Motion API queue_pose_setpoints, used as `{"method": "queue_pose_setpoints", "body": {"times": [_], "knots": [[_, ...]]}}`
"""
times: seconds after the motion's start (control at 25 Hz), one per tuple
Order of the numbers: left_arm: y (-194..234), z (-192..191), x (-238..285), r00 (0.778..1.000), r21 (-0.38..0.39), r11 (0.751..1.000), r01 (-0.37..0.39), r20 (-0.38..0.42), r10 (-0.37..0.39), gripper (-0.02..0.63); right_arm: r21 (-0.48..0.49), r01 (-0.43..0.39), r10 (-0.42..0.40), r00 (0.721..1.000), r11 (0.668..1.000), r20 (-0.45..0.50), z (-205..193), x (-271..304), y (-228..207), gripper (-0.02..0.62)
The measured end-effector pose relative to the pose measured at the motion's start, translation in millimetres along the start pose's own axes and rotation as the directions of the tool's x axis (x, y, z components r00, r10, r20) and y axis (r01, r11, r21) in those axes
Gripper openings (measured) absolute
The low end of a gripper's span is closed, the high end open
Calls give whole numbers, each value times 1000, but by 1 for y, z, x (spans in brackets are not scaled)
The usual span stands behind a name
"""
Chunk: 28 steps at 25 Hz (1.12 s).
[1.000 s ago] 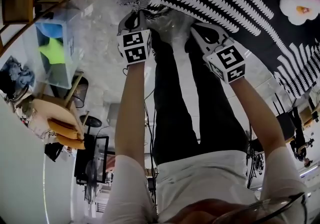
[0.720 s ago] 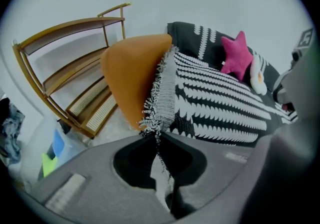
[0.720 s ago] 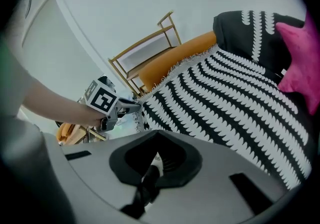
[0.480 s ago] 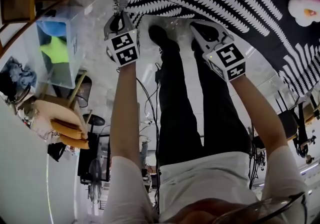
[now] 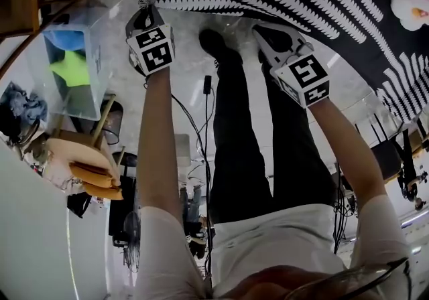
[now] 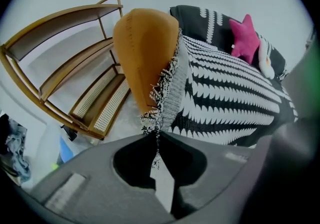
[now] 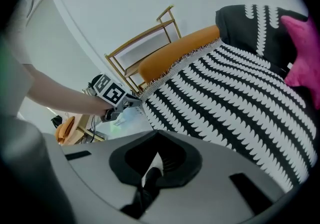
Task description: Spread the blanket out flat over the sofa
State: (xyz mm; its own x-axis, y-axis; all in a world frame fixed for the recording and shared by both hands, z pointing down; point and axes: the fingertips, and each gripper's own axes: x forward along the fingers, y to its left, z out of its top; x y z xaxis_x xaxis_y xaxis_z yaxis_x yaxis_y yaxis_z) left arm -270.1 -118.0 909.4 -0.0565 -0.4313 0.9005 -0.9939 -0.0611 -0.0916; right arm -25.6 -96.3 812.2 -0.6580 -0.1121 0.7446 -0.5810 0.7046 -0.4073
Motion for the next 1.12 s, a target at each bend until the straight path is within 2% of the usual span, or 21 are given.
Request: {"method": "queue_pose_setpoints", "body": {"times": [0.12, 0.24, 0.36, 0.44, 0.48, 0.6, 0.8, 1.12], "knots": [[1, 1, 7, 1000, -18, 1000, 11, 5, -11, 28, 3, 4, -4, 1000, 1000, 3, -5, 0, -2, -3], [4, 1, 9, 1000, -21, 1000, -9, 8, 10, 29, 9, 8, -8, 1000, 1000, 2, -10, -3, -4, -3], [14, -5, 6, 999, -84, 996, -37, -1, 37, 38, 16, 10, -10, 1000, 1000, -2, -15, -6, -2, -3], [18, -11, 4, 999, -98, 994, -39, -6, 38, 136, 18, 10, -10, 1000, 1000, -2, -19, -6, 1, -3], [17, -13, 2, 999, -91, 995, -37, -6, 36, 153, 17, 9, -9, 1000, 1000, -1, -20, -6, 3, -3], [12, -16, -2, 1000, -67, 997, -24, 5, 24, 161, 9, 4, -5, 1000, 1000, 3, -22, -6, 9, -3], [2, -6, -18, 999, -72, 997, -14, 39, 16, 161, -26, -5, 5, 1000, 1000, 13, -18, -22, 13, -3], [-22, 22, -64, 987, -94, 994, 58, 155, -43, 161, -78, 19, -18, 1000, 997, 15, -10, -58, 12, -3]]}}
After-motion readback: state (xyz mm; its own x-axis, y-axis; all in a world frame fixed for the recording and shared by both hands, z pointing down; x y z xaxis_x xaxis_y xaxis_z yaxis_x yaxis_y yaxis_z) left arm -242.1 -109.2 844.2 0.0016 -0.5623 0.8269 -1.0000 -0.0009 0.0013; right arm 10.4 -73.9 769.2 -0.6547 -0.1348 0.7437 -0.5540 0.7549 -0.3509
